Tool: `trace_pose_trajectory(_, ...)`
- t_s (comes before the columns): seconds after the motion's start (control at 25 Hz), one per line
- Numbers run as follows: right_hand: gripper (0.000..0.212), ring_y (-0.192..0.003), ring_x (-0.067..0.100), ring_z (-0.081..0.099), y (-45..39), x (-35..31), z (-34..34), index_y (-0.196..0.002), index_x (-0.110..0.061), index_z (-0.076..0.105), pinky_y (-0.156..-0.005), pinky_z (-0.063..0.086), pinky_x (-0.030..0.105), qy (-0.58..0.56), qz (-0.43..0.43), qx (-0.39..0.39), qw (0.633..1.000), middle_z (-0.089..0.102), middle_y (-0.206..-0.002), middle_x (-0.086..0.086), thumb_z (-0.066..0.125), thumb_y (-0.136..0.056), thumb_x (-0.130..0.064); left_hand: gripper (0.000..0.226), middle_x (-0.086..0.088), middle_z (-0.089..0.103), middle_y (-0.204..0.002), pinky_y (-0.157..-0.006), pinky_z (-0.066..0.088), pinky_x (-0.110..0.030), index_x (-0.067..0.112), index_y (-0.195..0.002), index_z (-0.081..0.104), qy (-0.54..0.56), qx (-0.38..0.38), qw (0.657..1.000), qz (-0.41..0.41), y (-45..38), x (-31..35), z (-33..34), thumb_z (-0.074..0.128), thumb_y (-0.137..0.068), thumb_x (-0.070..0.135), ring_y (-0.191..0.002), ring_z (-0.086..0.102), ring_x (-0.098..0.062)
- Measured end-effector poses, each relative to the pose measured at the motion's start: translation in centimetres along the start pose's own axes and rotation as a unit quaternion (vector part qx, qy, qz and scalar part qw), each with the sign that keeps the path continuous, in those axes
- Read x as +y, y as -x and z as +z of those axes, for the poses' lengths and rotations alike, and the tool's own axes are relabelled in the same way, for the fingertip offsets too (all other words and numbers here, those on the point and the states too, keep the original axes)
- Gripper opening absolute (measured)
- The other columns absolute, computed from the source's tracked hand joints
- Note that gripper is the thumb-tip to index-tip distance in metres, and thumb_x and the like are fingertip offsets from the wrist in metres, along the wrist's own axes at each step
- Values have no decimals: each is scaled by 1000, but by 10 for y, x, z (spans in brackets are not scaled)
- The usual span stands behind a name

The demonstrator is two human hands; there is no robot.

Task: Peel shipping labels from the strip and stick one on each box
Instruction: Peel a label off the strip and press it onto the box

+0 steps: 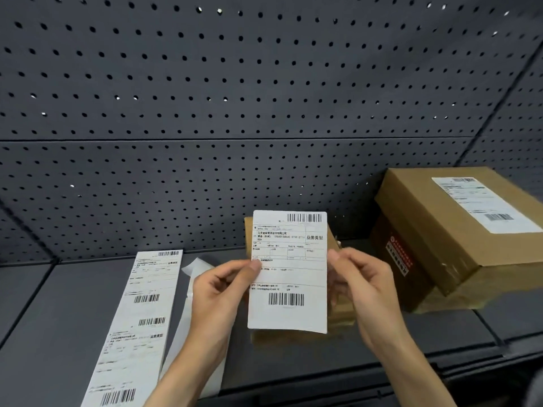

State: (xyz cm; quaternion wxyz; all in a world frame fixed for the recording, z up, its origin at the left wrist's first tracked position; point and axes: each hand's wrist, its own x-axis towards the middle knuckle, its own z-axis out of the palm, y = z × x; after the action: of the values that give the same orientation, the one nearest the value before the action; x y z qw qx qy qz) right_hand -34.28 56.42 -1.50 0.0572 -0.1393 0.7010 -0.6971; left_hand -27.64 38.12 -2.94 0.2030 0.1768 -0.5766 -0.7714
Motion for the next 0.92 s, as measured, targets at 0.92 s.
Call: trace_pose_trajectory(0.92, 21, -66, 5, 59, -77, 29, -10, -84, -25, 55, -53, 37, 20, 473, -14, -34, 880, 57, -76, -16, 55, -103, -36, 27, 5, 65, -75, -66, 27, -33, 15, -69, 58, -578, 36, 801, 150, -58, -23, 32, 55, -93, 26, -79, 55, -21)
